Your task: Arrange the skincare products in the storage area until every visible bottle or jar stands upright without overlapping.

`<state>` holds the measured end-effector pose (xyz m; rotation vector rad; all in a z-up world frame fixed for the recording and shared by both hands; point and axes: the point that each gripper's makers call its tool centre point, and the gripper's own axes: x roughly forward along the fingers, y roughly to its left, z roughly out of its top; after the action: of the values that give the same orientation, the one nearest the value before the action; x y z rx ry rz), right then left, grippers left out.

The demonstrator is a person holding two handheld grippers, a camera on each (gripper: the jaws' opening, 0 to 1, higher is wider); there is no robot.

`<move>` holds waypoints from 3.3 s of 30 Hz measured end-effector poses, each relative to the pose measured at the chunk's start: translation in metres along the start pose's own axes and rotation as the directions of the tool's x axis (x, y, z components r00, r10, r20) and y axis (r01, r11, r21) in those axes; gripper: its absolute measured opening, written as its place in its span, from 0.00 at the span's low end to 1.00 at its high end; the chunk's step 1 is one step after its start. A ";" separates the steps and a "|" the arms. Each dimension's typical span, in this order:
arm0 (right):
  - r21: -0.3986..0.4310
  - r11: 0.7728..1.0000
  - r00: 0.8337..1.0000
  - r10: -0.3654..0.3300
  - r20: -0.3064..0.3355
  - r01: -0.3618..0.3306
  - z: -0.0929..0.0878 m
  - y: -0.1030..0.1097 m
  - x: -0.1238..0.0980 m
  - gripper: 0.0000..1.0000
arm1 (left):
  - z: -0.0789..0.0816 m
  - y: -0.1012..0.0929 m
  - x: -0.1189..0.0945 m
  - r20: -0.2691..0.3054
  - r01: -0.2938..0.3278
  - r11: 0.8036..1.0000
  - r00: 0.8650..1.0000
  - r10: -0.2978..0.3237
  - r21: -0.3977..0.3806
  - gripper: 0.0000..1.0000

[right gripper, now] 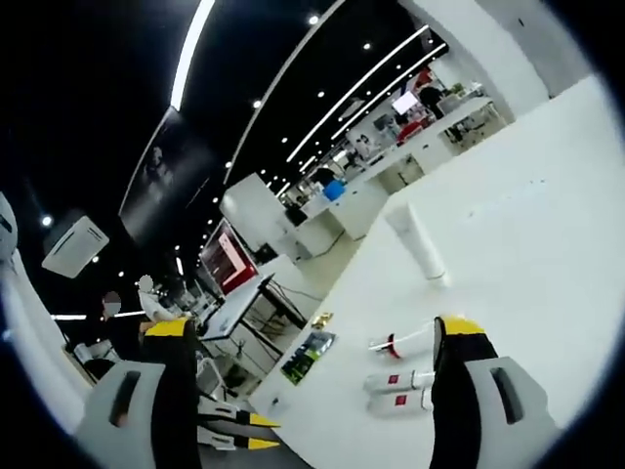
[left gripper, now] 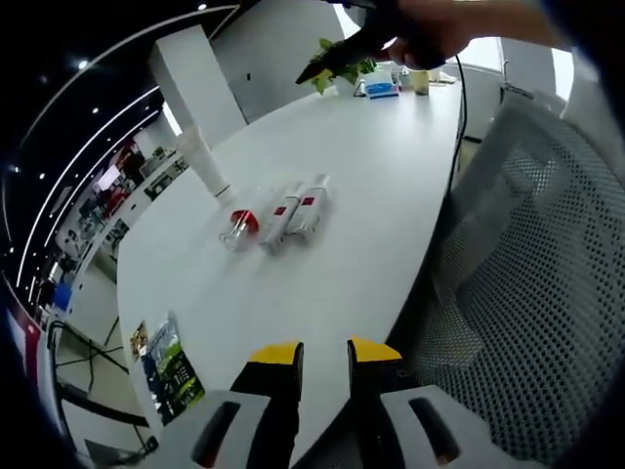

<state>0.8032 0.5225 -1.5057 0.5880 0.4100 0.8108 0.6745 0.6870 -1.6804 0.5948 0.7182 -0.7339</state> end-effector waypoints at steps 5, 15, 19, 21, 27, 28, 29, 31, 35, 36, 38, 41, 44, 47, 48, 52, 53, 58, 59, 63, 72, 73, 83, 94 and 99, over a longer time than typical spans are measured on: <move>-0.015 1.000 0.996 0.025 -0.091 -0.026 -0.024 -0.004 0.006 0.97 | -0.001 0.001 0.000 -0.003 -0.002 1.000 1.000 0.002 0.003 0.19; -0.157 0.988 0.964 -0.041 -0.262 -0.001 -0.033 -0.038 0.022 0.97 | -0.004 0.004 -0.001 -0.010 -0.014 1.000 1.000 0.014 -0.001 0.19; -0.314 0.949 0.928 -0.112 -0.354 -0.005 -0.022 -0.062 0.036 0.97 | -0.005 0.003 0.000 -0.012 -0.011 1.000 1.000 0.011 0.001 0.19; -0.373 0.928 0.911 -0.141 -0.387 -0.015 -0.016 -0.071 0.042 0.93 | -0.008 0.004 0.001 -0.027 -0.014 1.000 1.000 0.014 0.001 0.19; -0.501 0.863 0.847 -0.221 -0.484 -0.061 -0.013 -0.104 0.060 0.94 | -0.009 0.008 0.001 -0.034 -0.026 1.000 0.999 0.025 -0.017 0.16; -0.536 0.840 0.833 -0.237 -0.500 -0.083 -0.014 -0.109 0.062 0.93 | -0.008 0.007 0.001 -0.028 -0.024 0.999 0.999 0.023 -0.023 0.16; -0.567 0.817 0.817 -0.257 -0.516 -0.101 -0.015 -0.113 0.063 0.92 | -0.006 0.007 0.000 -0.021 -0.021 0.999 1.000 0.020 -0.027 0.16; -0.618 0.772 0.787 -0.287 -0.545 -0.146 -0.020 -0.119 0.065 0.92 | -0.006 0.007 0.000 -0.019 -0.022 0.999 1.000 0.021 -0.028 0.16; -0.681 0.682 0.707 -0.342 -0.619 -0.267 -0.028 -0.148 0.072 0.89 | -0.008 0.005 0.001 -0.034 -0.013 1.000 0.999 0.012 -0.020 0.16; -0.681 0.679 0.696 -0.349 -0.628 -0.274 -0.029 -0.152 0.073 0.88 | -0.007 0.004 0.001 -0.034 -0.010 1.000 0.999 0.010 -0.019 0.16; -0.686 0.665 0.675 -0.362 -0.643 -0.297 -0.031 -0.161 0.078 0.86 | -0.007 0.004 0.001 -0.035 -0.007 1.000 0.999 0.006 -0.021 0.16; -0.693 0.640 0.651 -0.376 -0.659 -0.333 -0.033 -0.166 0.083 0.83 | -0.008 0.003 0.001 -0.041 -0.002 1.000 0.999 0.001 -0.021 0.16; -0.688 0.620 0.620 -0.383 -0.685 -0.378 -0.040 -0.174 0.088 0.81 | -0.008 0.003 0.001 -0.044 -0.001 1.000 0.999 0.000 -0.023 0.16; -0.685 0.611 0.581 -0.411 -0.703 -0.397 -0.047 -0.183 0.088 0.80 | -0.009 0.004 0.001 -0.046 -0.002 1.000 0.999 0.001 -0.025 0.16; -0.684 0.609 0.570 -0.419 -0.707 -0.400 -0.049 -0.189 0.089 0.79 | -0.009 0.003 0.001 -0.047 -0.001 1.000 0.999 0.000 -0.027 0.16; -0.675 0.608 0.547 -0.425 -0.722 -0.418 -0.054 -0.195 0.093 0.77 | -0.010 0.004 0.002 -0.051 -0.003 1.000 0.999 0.001 -0.029 0.16; -0.670 0.609 0.539 -0.424 -0.728 -0.425 -0.055 -0.196 0.093 0.76 | -0.010 0.004 0.002 -0.051 -0.004 1.000 0.999 0.002 -0.031 0.16; -0.657 0.592 0.512 -0.426 -0.746 -0.466 -0.061 -0.199 0.096 0.72 | -0.011 0.004 0.002 -0.054 -0.002 0.999 0.999 0.000 -0.032 0.16; -0.656 0.589 0.508 -0.426 -0.748 -0.472 -0.062 -0.200 0.096 0.71 | -0.011 0.004 0.002 -0.054 -0.002 0.999 0.999 0.000 -0.032 0.16; -0.638 0.584 0.492 -0.414 -0.766 -0.501 -0.068 -0.196 0.101 0.69 | -0.012 0.004 0.002 -0.058 -0.001 0.999 0.998 -0.001 -0.032 0.16; -0.617 0.558 0.449 -0.424 -0.787 -0.555 -0.080 -0.196 0.103 0.64 | -0.013 0.005 0.003 -0.065 -0.004 0.999 0.998 0.001 -0.042 0.16; -0.614 0.561 0.447 -0.422 -0.789 -0.555 -0.080 -0.196 0.103 0.64 | -0.013 0.005 0.003 -0.065 -0.003 0.999 0.998 0.000 -0.042 0.16; -0.608 0.567 0.439 -0.421 -0.794 -0.556 -0.081 -0.198 0.102 0.60 | -0.013 0.005 0.003 -0.061 -0.006 0.999 0.998 0.003 -0.039 0.15; -0.597 0.547 0.436 -0.408 -0.802 -0.587 -0.086 -0.187 0.119 0.56 | -0.013 0.005 0.004 -0.063 -0.007 0.999 0.998 0.004 -0.040 0.15; -0.580 0.537 0.424 -0.397 -0.814 -0.612 -0.097 -0.179 0.129 0.54 | -0.014 0.005 0.004 -0.065 -0.006 0.999 0.998 0.004 -0.040 0.15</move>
<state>0.9295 0.5558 -1.7084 -0.9318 0.8970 1.3381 0.6755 0.6983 -1.6904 0.5852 0.7895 -0.6965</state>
